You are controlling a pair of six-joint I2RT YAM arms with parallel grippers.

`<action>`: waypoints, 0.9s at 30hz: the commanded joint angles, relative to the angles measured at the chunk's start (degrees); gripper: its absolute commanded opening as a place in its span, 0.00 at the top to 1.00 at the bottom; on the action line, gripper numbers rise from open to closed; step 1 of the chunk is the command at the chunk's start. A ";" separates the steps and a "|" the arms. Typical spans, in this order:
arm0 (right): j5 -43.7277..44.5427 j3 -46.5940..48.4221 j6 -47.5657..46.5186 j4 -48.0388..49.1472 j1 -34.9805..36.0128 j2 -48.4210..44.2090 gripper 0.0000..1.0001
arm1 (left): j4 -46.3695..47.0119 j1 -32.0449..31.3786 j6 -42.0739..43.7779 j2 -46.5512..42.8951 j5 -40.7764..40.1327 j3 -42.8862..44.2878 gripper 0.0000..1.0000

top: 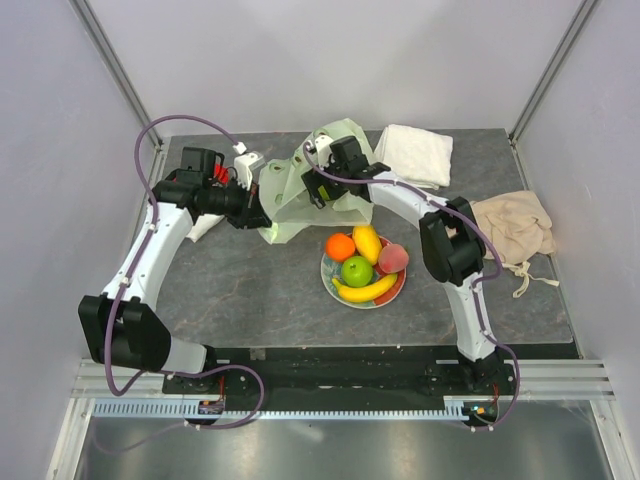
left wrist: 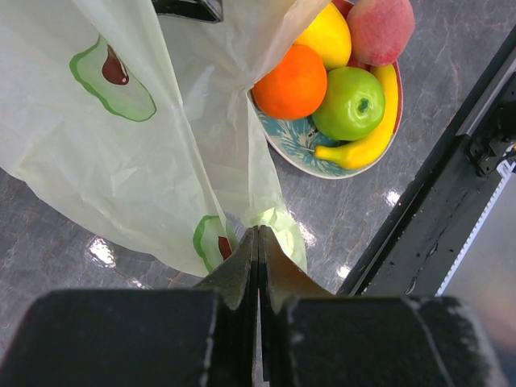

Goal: Take the fake fruits out of the plastic bag
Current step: Take out the fake fruit from the plastic bag.

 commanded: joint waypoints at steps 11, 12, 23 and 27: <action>11.01 9.06 0.04 5.12 -0.11 9.68 0.02 | 0.61 -0.34 0.14 1.01 0.21 1.53 0.98; 11.99 9.85 -0.83 5.13 -0.11 10.39 0.02 | 0.61 -0.34 0.23 1.44 0.12 1.79 0.98; 7.10 9.07 -1.98 7.06 -0.28 7.16 0.31 | 0.44 -0.34 0.32 3.47 -0.67 3.81 0.98; 2.08 8.19 -0.93 5.39 -0.28 1.80 0.40 | 0.35 -0.34 0.32 3.56 -1.37 3.73 0.98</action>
